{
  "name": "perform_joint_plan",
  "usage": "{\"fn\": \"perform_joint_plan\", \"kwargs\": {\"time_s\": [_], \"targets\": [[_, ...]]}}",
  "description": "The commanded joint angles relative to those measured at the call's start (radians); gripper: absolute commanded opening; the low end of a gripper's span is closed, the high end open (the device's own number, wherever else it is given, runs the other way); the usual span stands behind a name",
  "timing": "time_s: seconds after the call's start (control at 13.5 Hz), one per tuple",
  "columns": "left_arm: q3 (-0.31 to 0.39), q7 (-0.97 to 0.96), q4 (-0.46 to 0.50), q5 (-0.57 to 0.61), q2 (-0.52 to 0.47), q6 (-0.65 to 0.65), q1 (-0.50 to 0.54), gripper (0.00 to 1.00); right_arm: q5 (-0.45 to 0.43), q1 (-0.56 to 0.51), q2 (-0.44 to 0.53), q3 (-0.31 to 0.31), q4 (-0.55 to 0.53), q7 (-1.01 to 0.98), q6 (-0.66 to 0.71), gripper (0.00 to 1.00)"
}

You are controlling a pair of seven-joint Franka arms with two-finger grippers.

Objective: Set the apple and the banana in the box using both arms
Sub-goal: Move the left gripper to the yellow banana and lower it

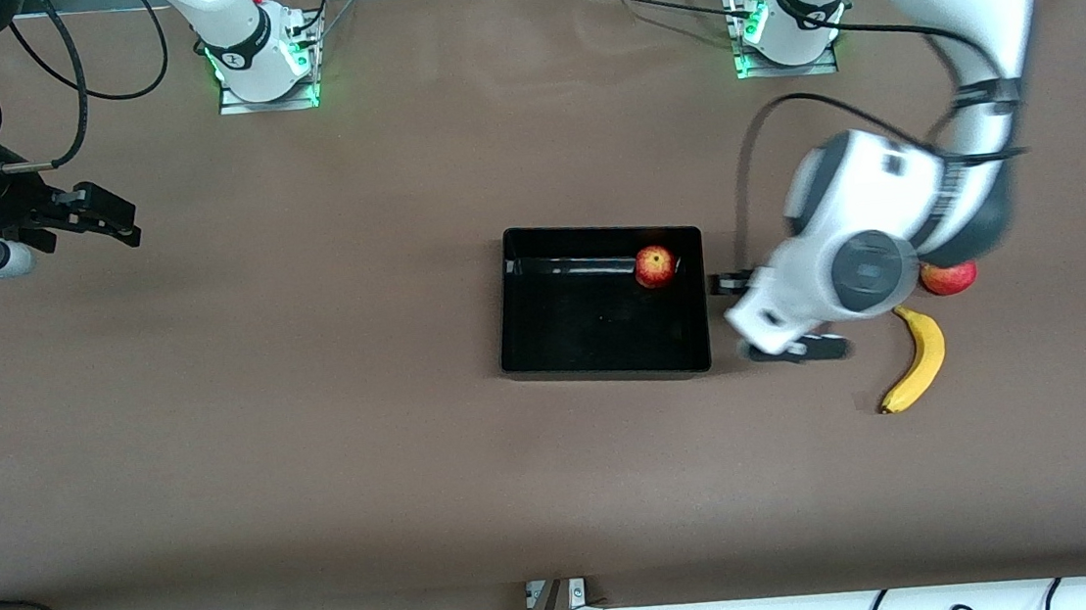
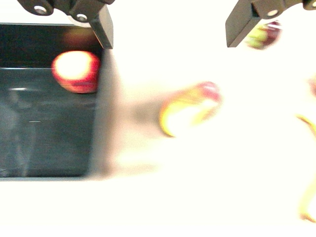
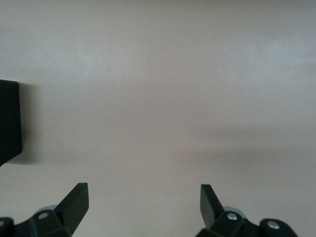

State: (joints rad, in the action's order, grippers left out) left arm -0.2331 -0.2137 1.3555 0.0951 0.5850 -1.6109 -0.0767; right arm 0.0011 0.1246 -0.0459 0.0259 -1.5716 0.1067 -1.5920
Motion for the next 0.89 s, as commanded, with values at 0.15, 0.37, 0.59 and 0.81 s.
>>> {"fn": "perform_joint_plan", "kwargs": {"time_s": [0.15,0.37,0.59,0.81], "targets": [[-0.005,0.383,-0.010,0.233,0.076,-0.102,0.162,1.00,-0.003,-0.020,-0.009,-0.020,0.024,0.001,0.006,1.00],[-0.006,0.633,0.001,0.295,0.172,-0.321,0.279,1.00,-0.003,-0.020,-0.011,-0.020,0.024,0.001,0.006,1.00],[-0.014,0.679,0.005,0.295,0.265,-0.432,0.342,1.00,-0.001,-0.020,-0.009,-0.020,0.024,0.002,0.007,1.00],[-0.015,0.679,0.002,0.299,0.280,-0.439,0.338,0.98,-0.001,-0.019,-0.009,-0.021,0.022,0.004,0.007,1.00]]}}
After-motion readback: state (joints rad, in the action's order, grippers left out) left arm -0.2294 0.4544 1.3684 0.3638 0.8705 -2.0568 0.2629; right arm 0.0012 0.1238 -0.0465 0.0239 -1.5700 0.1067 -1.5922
